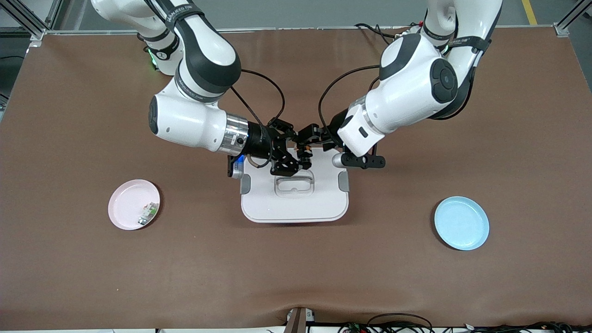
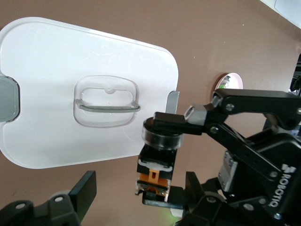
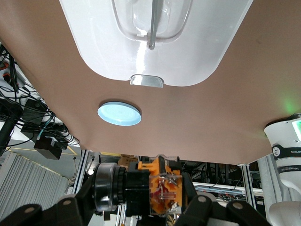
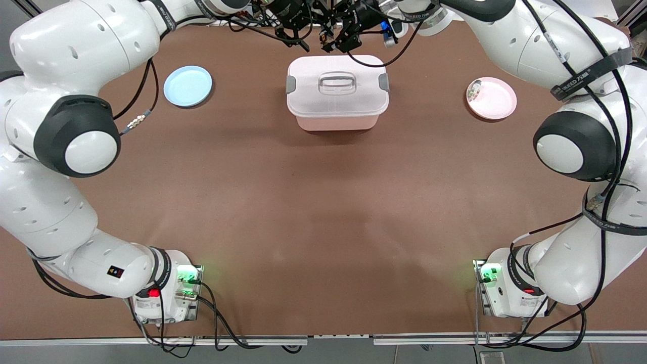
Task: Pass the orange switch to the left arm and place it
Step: 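Close the left gripper on the switch held by the right gripper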
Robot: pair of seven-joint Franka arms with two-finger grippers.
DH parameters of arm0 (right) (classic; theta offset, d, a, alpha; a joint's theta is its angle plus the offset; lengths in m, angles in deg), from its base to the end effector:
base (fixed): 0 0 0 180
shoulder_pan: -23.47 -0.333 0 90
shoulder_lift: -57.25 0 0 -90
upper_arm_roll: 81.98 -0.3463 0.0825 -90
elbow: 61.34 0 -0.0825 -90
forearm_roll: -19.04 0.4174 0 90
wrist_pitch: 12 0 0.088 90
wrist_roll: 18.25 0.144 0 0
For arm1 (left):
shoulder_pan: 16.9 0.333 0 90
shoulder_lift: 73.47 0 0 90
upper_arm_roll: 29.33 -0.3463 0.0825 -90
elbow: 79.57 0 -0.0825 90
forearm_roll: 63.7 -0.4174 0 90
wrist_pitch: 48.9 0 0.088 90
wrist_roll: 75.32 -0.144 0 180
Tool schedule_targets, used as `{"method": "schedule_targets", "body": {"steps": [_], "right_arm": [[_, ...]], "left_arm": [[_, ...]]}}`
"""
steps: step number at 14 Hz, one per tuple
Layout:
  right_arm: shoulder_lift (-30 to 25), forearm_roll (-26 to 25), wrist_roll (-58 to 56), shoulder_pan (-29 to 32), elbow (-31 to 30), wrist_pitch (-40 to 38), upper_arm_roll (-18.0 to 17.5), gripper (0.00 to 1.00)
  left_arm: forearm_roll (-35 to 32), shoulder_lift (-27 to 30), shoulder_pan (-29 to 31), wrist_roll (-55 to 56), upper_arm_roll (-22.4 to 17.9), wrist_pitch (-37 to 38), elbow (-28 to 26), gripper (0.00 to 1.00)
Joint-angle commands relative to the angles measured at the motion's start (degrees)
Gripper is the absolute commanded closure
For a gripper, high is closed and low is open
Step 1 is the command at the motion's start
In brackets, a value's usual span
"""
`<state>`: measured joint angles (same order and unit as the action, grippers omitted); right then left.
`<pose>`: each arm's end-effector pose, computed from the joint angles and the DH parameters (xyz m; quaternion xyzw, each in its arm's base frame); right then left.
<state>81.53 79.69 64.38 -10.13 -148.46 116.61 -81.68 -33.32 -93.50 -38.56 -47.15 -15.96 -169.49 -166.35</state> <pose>0.6187 0.4673 0.4550 -0.6708 0.5855 0.3013 0.3411 0.5970 -0.4401 0.4891 0.9517 0.0586 -0.0451 0.2979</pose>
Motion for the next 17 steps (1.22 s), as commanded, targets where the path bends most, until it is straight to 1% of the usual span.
{"method": "schedule_targets", "body": {"steps": [1, 4, 7, 8, 10, 13, 15, 17], "right_arm": [[0.7, 0.4, 0.2, -0.7, 1.4, 0.1, 0.7, 0.76], [0.7, 0.4, 0.2, -0.7, 1.4, 0.1, 0.7, 0.76], [0.7, 0.4, 0.1, -0.7, 1.4, 0.1, 0.7, 0.76], [0.7, 0.3, 0.1, -0.7, 1.4, 0.1, 0.7, 0.76], [0.8, 0.4, 0.1, -0.7, 1.4, 0.1, 0.7, 0.76], [0.8, 0.3, 0.0, -0.7, 1.4, 0.1, 0.7, 0.76], [0.9, 0.3, 0.0, -0.7, 1.4, 0.1, 0.7, 0.76], [0.9, 0.3, 0.0, -0.7, 1.4, 0.1, 0.7, 0.76]], "left_arm": [[0.1, -1.0, -0.7, -0.4, 0.0, -0.8, 1.0, 0.17], [0.1, -1.1, -1.3, -0.4, 0.0, -1.6, 0.5, 0.22], [0.0, -1.6, -1.5, -0.4, 0.0, -2.7, 0.5, 0.31], [0.0, -1.9, -1.5, -0.4, 0.0, -3.0, 0.5, 0.36], [0.0, -1.9, -1.8, -0.5, 0.0, -3.1, 0.5, 0.54], [0.0, -1.9, -1.8, -0.1, 0.0, -3.1, 0.5, 0.77], [0.0, -1.9, -1.9, 0.3, 0.0, -3.1, 0.6, 0.84], [0.0, -1.9, -1.8, 0.4, 0.0, -3.1, 0.6, 0.94]]}}
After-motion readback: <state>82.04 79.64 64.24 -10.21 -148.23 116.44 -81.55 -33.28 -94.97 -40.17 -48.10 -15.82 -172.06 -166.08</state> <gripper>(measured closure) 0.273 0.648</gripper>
